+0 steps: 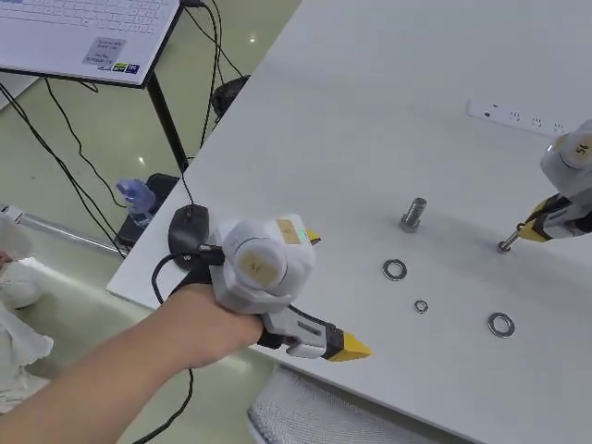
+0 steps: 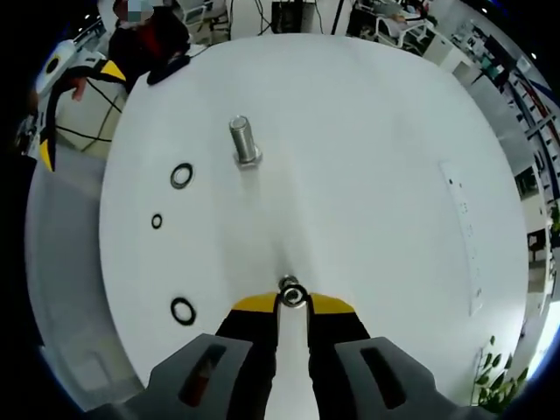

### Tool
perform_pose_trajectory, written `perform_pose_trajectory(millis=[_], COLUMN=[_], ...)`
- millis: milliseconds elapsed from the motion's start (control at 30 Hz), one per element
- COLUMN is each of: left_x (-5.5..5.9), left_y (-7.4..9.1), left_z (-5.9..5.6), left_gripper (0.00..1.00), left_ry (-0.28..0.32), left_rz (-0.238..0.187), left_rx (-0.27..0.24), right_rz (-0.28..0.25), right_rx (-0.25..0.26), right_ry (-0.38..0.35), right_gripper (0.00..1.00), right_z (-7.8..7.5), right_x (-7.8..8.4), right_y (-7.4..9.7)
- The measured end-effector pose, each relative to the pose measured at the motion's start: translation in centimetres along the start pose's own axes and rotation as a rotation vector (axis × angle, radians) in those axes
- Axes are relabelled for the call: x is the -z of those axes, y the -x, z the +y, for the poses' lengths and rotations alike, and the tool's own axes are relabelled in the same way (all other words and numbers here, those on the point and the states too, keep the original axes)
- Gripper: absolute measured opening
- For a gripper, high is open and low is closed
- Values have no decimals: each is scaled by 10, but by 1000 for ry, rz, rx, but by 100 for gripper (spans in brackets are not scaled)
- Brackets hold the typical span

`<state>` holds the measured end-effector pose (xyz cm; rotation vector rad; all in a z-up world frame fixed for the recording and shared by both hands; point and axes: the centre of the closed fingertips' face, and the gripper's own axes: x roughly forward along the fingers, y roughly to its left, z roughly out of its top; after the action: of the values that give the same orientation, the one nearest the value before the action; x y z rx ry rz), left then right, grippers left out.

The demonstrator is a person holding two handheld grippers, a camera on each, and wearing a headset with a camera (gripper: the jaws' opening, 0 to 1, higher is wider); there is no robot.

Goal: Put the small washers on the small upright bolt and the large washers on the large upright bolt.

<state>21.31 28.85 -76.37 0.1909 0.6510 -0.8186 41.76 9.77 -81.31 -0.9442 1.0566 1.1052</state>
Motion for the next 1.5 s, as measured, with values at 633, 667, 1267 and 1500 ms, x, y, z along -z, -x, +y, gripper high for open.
perform_pose_trajectory(millis=[633, 667, 1267, 1500], left_x=[3, 3, 7, 10], left_y=[0, 0, -2, -2], left_z=[0, 0, -1, -1], left_gripper=[89, 89, 88, 88], left_ry=[8, 9, 19, 18], left_rz=[5, 5, 27, 36], left_rx=[-8, -8, -8, -6], right_rz=[19, 21, 22, 28], right_rx=[-6, -5, -14, -17], right_ry=[16, 15, 35, 46], right_gripper=[12, 12, 12, 12], right_z=[1, 1, 4, 5], right_x=[4, 4, 10, 12], right_y=[-12, -13, -34, -41])
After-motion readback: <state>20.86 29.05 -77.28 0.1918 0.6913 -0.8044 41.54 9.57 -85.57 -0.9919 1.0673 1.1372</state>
